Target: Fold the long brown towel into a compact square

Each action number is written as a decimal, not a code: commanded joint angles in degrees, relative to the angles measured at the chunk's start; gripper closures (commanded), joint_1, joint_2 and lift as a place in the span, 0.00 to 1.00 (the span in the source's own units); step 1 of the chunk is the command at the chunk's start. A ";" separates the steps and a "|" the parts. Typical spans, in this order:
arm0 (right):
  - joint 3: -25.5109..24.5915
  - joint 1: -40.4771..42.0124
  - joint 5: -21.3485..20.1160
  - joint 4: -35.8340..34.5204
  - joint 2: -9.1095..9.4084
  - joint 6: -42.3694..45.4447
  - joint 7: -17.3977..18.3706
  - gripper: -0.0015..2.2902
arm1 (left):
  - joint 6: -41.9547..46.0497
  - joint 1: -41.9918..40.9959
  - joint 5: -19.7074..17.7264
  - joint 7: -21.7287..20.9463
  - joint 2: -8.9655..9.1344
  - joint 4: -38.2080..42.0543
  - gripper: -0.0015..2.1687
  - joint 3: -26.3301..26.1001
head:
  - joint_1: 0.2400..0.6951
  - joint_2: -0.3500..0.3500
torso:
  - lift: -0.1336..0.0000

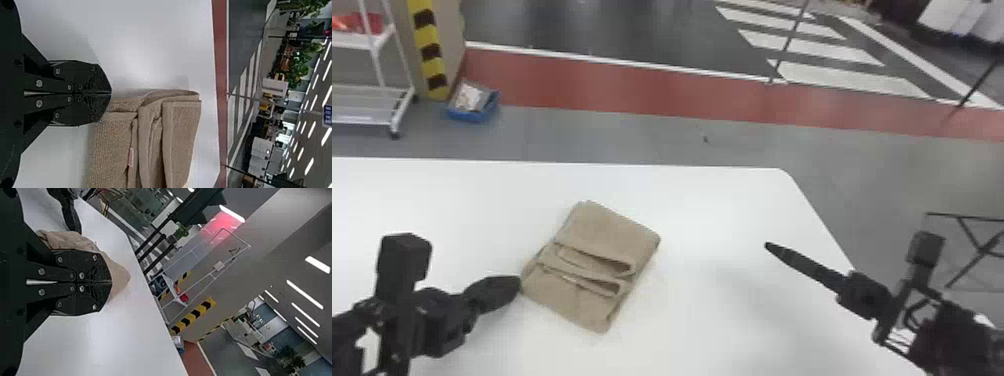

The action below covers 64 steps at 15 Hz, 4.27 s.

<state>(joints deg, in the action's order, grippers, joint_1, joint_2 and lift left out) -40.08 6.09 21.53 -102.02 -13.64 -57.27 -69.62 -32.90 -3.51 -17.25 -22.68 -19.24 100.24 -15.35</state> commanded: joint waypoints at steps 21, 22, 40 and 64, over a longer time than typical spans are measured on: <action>42.37 -14.97 -40.25 -17.77 2.48 2.64 9.15 0.08 | -12.94 -10.02 -8.77 1.58 0.43 17.10 0.44 8.67 | 1.00 0.21 | 0.07; 44.48 -15.76 -42.98 -16.54 3.44 5.98 8.44 0.08 | -12.94 -10.37 -9.12 1.67 0.34 17.10 0.42 10.34 | 1.00 0.28 | 0.07; 59.94 -14.80 -75.23 -1.95 2.74 23.03 -7.99 0.14 | -5.73 -9.85 -11.76 5.80 0.60 12.09 0.24 15.61 | 1.00 0.64 | 0.07; 57.92 -16.20 -79.01 -0.72 4.32 20.74 -8.71 0.50 | -5.56 -13.27 -12.72 4.92 0.25 17.53 0.24 15.26 | 1.00 0.59 | 0.07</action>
<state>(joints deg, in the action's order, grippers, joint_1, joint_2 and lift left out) 18.44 -10.08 -57.55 -102.74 -9.18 -36.66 -78.14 -38.19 -16.22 -29.77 -17.74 -18.98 116.43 -0.11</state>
